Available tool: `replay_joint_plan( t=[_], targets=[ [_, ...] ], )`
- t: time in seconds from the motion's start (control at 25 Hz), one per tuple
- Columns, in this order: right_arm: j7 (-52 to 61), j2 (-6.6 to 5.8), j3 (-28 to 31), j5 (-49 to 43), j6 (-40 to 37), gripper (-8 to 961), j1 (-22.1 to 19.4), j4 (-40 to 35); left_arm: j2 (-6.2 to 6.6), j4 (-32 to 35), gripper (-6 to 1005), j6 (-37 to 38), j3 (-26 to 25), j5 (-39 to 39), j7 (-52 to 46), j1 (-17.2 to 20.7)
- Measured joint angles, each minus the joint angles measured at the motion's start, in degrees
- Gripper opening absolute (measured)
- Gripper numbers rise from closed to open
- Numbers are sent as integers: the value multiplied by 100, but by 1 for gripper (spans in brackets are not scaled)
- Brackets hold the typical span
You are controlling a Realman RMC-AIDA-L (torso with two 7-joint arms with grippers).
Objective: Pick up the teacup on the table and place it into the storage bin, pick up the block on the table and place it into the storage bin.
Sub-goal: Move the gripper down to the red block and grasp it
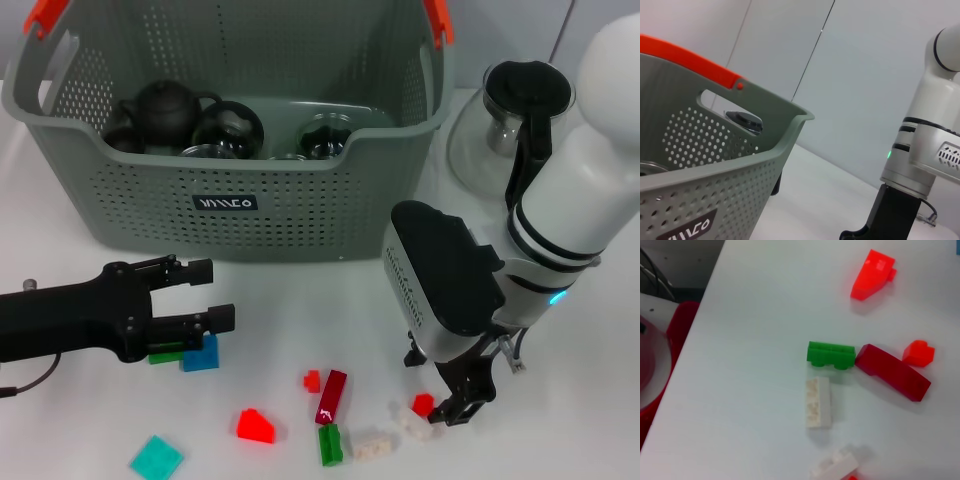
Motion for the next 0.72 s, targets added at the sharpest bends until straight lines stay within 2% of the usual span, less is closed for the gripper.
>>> replay_joint_plan(
  t=[0.52,0.72],
  targets=[
    [18,0,-100,-1,296,700,-41,-66,-6,0,795,11,-71,-9,-7,33],
    [25,-10,-96,96,188,701,-103,-242,-6,0,797,18,-71,-10,-9,38]
  ],
)
